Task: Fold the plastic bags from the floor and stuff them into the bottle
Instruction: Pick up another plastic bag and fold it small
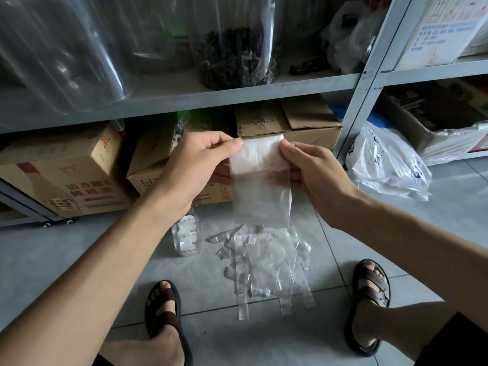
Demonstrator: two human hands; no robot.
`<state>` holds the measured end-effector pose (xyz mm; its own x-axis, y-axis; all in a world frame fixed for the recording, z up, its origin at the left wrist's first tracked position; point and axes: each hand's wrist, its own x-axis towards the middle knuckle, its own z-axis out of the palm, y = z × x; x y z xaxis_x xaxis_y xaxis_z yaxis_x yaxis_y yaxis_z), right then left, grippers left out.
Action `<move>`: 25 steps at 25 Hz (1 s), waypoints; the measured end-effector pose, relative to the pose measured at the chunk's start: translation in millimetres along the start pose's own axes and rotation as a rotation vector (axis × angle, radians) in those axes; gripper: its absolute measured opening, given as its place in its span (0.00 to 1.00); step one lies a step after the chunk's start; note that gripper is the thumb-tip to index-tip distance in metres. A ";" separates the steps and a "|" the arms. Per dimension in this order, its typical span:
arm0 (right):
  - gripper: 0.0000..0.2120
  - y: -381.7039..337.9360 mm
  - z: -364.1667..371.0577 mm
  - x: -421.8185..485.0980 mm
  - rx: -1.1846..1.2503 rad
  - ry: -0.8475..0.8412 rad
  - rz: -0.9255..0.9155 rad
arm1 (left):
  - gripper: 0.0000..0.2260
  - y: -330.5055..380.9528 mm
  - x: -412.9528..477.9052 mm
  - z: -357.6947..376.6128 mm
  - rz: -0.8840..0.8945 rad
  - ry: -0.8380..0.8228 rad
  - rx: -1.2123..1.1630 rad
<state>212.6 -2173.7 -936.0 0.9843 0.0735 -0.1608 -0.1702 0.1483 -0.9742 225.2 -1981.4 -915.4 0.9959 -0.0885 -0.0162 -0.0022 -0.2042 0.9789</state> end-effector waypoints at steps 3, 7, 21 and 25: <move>0.14 0.5 -0.8 0.3 0.013 0.010 -0.014 | 0.11 -3.0 2.3 -0.1 -0.083 -0.068 -0.032; 0.15 0.1 -2.7 2.4 0.097 0.020 0.016 | 0.07 -3.7 -3.0 9.1 -0.211 -0.163 -0.057; 0.08 4.2 -16.9 0.7 -0.194 -0.231 0.130 | 0.17 -11.0 4.0 -1.1 -0.022 0.082 0.208; 0.10 1.9 -17.7 -2.5 -0.245 -0.317 0.187 | 0.16 -6.1 2.4 -4.0 0.025 0.163 0.277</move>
<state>210.6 -2191.1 -940.2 0.8678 0.3810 -0.3190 -0.2903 -0.1321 -0.9478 227.9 -1976.5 -920.6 0.9965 0.0562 0.0618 -0.0287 -0.4639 0.8854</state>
